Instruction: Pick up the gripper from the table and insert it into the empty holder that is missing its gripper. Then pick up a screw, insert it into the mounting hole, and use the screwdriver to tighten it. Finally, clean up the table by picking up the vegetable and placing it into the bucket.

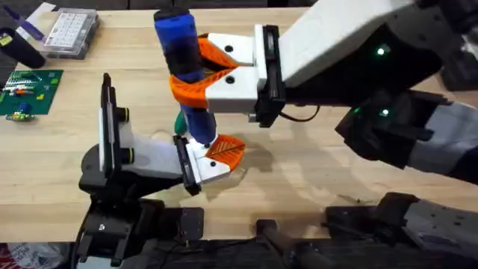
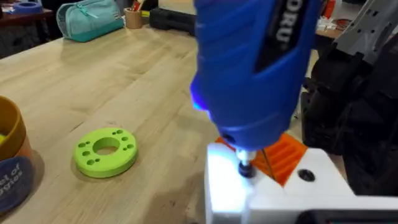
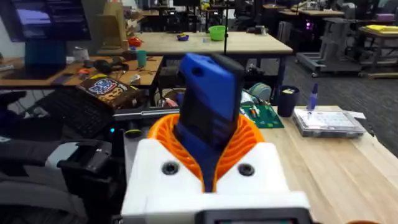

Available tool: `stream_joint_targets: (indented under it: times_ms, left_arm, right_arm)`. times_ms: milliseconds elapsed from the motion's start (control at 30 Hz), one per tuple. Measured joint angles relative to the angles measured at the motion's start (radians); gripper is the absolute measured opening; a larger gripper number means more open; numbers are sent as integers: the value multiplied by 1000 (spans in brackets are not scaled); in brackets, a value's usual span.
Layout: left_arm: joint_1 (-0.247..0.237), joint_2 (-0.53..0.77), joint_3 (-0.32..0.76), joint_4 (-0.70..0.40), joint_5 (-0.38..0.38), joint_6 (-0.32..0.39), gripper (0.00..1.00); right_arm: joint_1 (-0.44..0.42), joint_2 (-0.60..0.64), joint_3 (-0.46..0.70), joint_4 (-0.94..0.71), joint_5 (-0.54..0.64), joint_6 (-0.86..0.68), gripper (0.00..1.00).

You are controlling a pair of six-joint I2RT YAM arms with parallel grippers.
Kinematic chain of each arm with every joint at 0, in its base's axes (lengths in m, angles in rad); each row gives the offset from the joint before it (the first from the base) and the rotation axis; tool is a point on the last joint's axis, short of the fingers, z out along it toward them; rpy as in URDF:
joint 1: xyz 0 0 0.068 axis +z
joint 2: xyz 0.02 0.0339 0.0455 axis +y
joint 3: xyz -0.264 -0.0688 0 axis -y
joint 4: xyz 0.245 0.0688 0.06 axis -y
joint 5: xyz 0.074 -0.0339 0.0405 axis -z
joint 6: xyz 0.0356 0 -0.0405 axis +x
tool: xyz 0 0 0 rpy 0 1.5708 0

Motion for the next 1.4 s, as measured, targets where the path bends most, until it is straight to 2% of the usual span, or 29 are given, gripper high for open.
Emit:
stream_joint_targets:
  times_ms: [1000, 1133, 1300, 1400]
  left_arm:
    - [-2, 7, 0, -3, 16, -25, 9]
    - [-2, 6, 0, -2, 14, -23, 9]
    - [-2, 5, 0, 0, 7, -5, 9]
    - [-2, -1, 0, 1, 5, 2, 9]
  right_arm:
    - [16, -26, 25, -141, 6, -44, 57]
    - [19, -20, 17, -84, 0, -43, 57]
    - [22, 19, -17, 102, -29, -5, 56]
    - [5, 26, -17, 124, -45, 33, 56]
